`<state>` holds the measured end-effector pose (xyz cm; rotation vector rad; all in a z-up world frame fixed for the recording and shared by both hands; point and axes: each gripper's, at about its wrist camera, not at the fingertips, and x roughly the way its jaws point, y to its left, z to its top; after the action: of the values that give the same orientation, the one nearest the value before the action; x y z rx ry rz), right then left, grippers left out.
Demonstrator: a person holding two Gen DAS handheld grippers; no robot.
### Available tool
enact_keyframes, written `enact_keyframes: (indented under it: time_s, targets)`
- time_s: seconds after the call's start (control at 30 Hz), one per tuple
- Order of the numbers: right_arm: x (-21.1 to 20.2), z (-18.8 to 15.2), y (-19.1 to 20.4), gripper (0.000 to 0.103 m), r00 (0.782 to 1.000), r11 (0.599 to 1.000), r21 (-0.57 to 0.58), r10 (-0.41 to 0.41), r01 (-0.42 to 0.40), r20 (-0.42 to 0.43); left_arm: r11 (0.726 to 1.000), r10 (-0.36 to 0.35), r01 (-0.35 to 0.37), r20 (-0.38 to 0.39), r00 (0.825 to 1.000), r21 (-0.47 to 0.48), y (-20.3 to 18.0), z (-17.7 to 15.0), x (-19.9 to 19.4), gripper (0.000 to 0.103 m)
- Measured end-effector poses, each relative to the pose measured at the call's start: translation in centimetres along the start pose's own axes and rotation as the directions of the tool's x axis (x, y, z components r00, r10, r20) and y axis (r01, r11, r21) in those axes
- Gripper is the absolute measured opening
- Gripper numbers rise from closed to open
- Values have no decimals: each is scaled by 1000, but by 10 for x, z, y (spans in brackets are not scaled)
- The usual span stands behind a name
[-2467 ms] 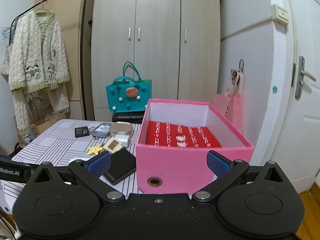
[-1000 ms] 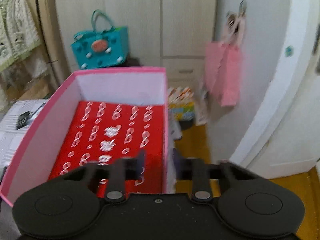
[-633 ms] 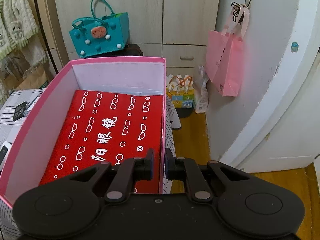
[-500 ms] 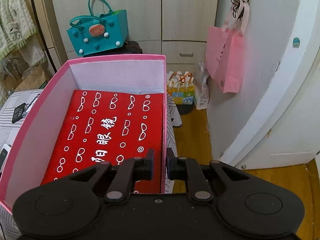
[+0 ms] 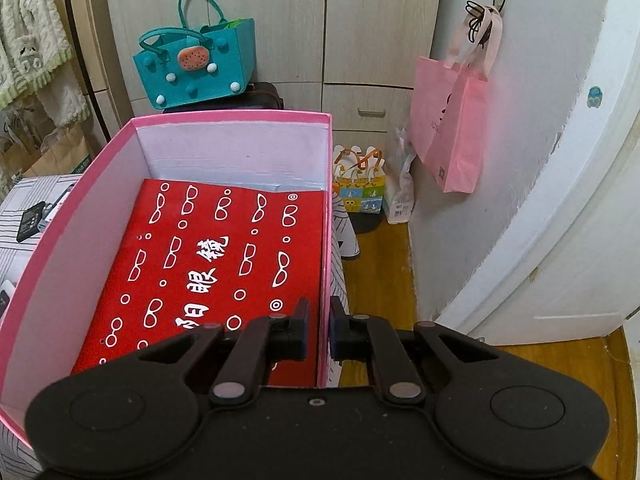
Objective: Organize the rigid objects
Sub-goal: 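Carry the white router with the left tool into the pink box and release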
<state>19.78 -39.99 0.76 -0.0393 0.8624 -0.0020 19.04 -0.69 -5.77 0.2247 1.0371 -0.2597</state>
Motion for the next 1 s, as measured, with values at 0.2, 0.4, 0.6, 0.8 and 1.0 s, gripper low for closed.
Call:
enact_keyframes:
  time_s: [0.2, 0.4, 0.6, 0.8, 1.0]
  targets:
    - [0, -2, -1, 11, 1000, 1000, -1, 1, -1, 8, 1000, 3, -3, 7, 1000, 10, 0, 0, 0, 57]
    - [0, -1, 1, 13, 1000, 1000, -1, -3, 3, 13, 1000, -18, 17, -29, 999, -24, 4, 3, 4, 60]
    - [1, -1, 0, 13, 1000, 1000, 2, 3, -3, 16, 1000, -21, 21, -15, 1000, -3, 2, 4, 4, 57]
    - [3, -2, -2, 14, 1000, 1000, 3, 12, -12, 21, 998, -55, 55, 3, 998, 7, 4, 8, -14, 57]
    - [3, -3, -3, 15, 999, 1000, 0, 19, -19, 29, 995, -90, 86, 72, 993, 50, -7, 32, -54, 57]
